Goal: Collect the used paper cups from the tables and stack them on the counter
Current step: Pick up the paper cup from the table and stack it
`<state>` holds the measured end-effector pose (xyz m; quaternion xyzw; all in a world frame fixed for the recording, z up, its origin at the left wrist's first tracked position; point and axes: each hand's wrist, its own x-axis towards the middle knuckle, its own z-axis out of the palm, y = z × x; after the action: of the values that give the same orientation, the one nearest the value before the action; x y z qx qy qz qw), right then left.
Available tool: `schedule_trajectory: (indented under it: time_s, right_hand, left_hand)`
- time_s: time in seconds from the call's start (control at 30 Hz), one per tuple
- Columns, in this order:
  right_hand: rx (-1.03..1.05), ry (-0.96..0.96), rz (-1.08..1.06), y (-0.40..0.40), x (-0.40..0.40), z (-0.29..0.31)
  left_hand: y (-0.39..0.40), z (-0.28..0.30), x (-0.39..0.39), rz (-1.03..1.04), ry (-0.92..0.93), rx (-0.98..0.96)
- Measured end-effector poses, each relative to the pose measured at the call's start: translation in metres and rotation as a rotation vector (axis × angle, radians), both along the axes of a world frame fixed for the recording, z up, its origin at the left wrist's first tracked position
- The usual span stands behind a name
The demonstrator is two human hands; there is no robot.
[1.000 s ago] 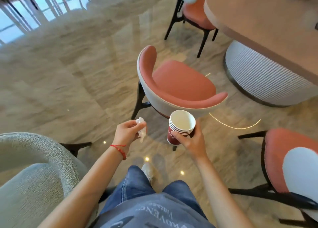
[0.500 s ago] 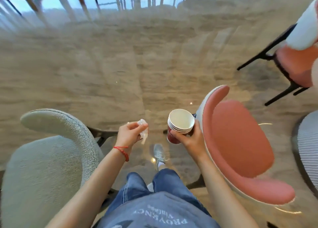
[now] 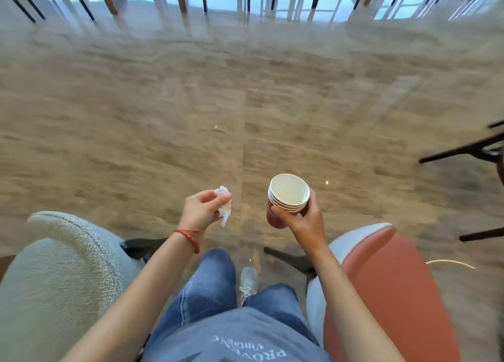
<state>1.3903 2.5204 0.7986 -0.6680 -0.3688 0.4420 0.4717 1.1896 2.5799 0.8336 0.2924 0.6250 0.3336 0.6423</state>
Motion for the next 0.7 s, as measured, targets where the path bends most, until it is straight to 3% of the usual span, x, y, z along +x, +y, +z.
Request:
schedule_trajectory:
  time_s: [0.7]
  right_hand:
    - [-0.003,0.022,0.072,0.349,-0.012,-0.007]
  left_hand:
    - [0.334,-0.007,-0.022,0.112,-0.025,0.041]
